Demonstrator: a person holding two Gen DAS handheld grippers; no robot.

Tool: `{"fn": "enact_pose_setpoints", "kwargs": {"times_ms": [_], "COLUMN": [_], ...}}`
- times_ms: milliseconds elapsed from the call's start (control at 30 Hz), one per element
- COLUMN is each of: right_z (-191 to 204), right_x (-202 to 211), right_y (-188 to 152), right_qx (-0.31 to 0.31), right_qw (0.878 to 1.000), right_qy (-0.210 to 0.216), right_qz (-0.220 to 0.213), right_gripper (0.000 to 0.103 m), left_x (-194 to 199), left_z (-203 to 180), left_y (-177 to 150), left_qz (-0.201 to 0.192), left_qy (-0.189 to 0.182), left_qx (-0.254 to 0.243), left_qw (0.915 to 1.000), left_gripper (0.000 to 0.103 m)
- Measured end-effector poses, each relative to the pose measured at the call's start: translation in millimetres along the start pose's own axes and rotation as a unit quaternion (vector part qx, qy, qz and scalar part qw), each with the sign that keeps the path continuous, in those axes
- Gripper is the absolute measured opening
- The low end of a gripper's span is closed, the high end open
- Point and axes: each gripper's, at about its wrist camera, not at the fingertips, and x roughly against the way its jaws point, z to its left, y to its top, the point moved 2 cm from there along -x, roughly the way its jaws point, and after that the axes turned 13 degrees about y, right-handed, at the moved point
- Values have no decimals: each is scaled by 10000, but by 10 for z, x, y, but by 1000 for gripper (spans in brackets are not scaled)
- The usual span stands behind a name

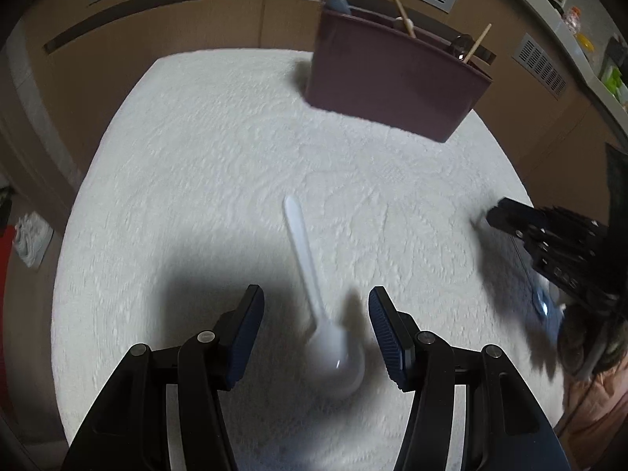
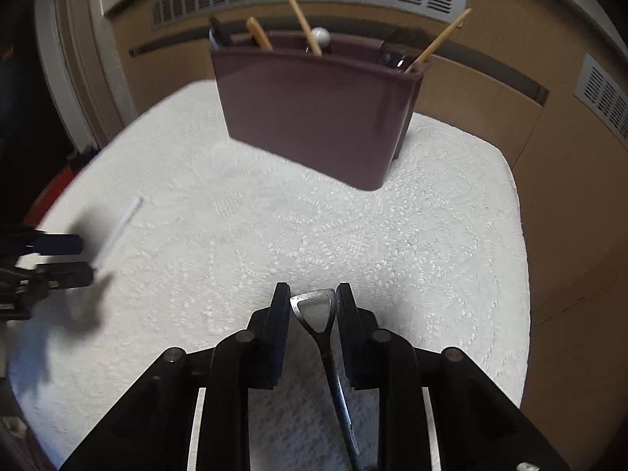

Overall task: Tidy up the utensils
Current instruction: 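Lift the shovel spoon with the right tool while the left tool lifts the white spoon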

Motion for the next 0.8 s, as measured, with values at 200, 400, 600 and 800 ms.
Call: {"fn": "enact_pose_setpoints", "kwargs": {"times_ms": [200,400,600,800], "right_z": [22,-7,-20,120], "right_x": [223,144,417,823], "right_y": [-91,-144,-93,-55], "right_qx": [-266,-368,-520,-544], "right_qw": [9987,9985,9959,9917], "right_qy": [63,80,116,164], "right_qz": [-434,-387,-728,-1150], "right_gripper": [22,22,22,22], "left_x": [-374,-396,-36,510], "left_z": [-75,-203,-133,-18], "left_y": [449,520,164,-64], "left_qz": [622,435,-354,-1248], "left_qy": [341,590,293,-60], "left_qx": [-368,-783,-298,158], "left_qw": [9968,9942,9985,9920], "left_gripper": [42,16,12,12]}}
